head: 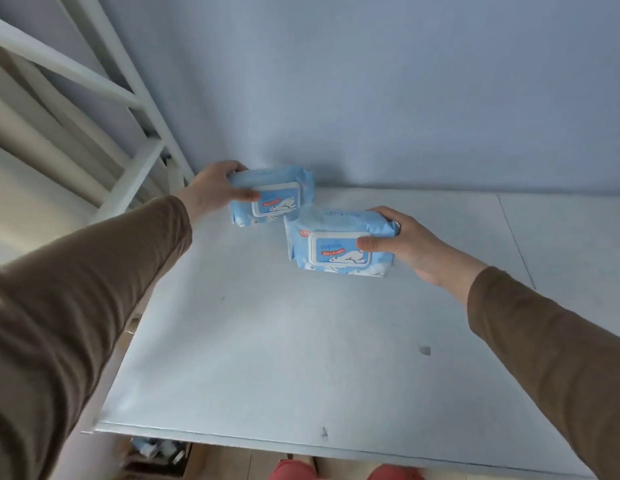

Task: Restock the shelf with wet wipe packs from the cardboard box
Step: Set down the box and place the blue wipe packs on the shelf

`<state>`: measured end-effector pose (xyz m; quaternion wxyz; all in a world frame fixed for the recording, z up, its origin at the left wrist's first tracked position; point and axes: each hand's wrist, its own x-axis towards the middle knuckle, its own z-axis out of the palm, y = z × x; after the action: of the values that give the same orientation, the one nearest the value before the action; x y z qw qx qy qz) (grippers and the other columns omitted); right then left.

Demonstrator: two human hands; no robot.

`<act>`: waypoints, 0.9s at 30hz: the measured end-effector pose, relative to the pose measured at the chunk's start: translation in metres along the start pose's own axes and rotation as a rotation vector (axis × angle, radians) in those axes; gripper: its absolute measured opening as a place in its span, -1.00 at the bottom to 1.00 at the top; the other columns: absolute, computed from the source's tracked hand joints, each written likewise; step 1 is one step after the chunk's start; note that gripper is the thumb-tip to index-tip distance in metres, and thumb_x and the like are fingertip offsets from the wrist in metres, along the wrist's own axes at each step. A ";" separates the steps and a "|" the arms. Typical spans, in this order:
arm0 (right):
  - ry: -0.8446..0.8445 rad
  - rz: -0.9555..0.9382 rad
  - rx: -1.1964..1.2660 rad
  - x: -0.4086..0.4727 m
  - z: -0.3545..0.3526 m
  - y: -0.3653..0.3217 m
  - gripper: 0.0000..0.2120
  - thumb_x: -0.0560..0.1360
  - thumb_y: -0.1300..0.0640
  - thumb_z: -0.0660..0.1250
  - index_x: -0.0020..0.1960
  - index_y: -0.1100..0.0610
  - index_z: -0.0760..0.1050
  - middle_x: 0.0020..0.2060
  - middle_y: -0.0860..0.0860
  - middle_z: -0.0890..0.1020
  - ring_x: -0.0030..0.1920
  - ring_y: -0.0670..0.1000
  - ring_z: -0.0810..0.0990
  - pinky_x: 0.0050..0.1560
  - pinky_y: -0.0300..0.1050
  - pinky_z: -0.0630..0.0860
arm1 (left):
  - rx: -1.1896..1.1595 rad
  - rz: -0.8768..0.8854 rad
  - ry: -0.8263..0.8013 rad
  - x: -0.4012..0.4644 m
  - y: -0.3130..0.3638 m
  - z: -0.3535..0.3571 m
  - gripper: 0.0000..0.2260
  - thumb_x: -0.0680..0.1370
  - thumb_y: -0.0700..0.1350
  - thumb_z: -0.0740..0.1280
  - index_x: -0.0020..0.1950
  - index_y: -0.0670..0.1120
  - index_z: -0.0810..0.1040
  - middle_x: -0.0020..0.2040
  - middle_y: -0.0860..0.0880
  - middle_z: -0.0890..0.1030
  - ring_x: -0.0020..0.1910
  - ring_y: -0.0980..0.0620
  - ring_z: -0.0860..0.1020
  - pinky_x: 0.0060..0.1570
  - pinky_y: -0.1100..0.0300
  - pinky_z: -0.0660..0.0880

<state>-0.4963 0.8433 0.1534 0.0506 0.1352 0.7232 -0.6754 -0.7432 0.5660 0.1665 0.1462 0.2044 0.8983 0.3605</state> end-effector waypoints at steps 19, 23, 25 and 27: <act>-0.031 0.107 0.132 0.119 0.079 -0.005 -0.61 0.43 0.30 0.51 0.20 0.14 0.50 -0.05 -0.01 0.70 -0.12 -0.07 0.72 -0.25 -0.27 0.58 | -0.345 -0.057 0.013 0.089 -0.053 -0.003 -0.40 0.24 0.09 0.65 0.13 -0.11 0.49 0.07 -0.10 0.62 0.03 -0.09 0.62 0.07 0.03 0.60; 0.106 0.089 0.211 0.136 0.092 -0.001 -0.55 0.37 0.27 0.56 0.14 0.12 0.41 -0.01 0.02 0.67 -0.07 -0.03 0.69 -0.16 -0.21 0.59 | -0.400 -0.075 -0.011 0.087 -0.053 -0.005 -0.32 0.17 0.20 0.63 0.12 -0.14 0.52 0.11 -0.18 0.64 0.12 -0.20 0.62 0.15 -0.12 0.57; 0.156 0.066 0.244 0.142 0.098 0.001 -0.56 0.36 0.27 0.57 0.10 0.11 0.42 -0.01 0.02 0.68 -0.06 0.00 0.70 -0.12 -0.16 0.62 | -0.430 -0.092 -0.013 0.087 -0.051 -0.005 -0.33 0.14 0.20 0.62 0.09 -0.11 0.53 0.11 -0.18 0.65 0.10 -0.19 0.63 0.14 -0.13 0.57; 0.190 0.048 0.253 0.148 0.102 0.003 -0.58 0.35 0.26 0.58 0.08 0.10 0.44 0.00 0.03 0.69 -0.03 0.03 0.71 -0.06 -0.10 0.65 | -0.474 -0.108 -0.011 0.087 -0.050 -0.005 -0.33 0.10 0.20 0.64 0.05 -0.09 0.51 0.11 -0.18 0.65 0.10 -0.19 0.64 0.14 -0.13 0.58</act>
<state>-0.6486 0.7611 0.1044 -0.0191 0.2210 0.6305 -0.7438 -0.8341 0.5714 0.1251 0.2139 0.1180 0.7973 0.5520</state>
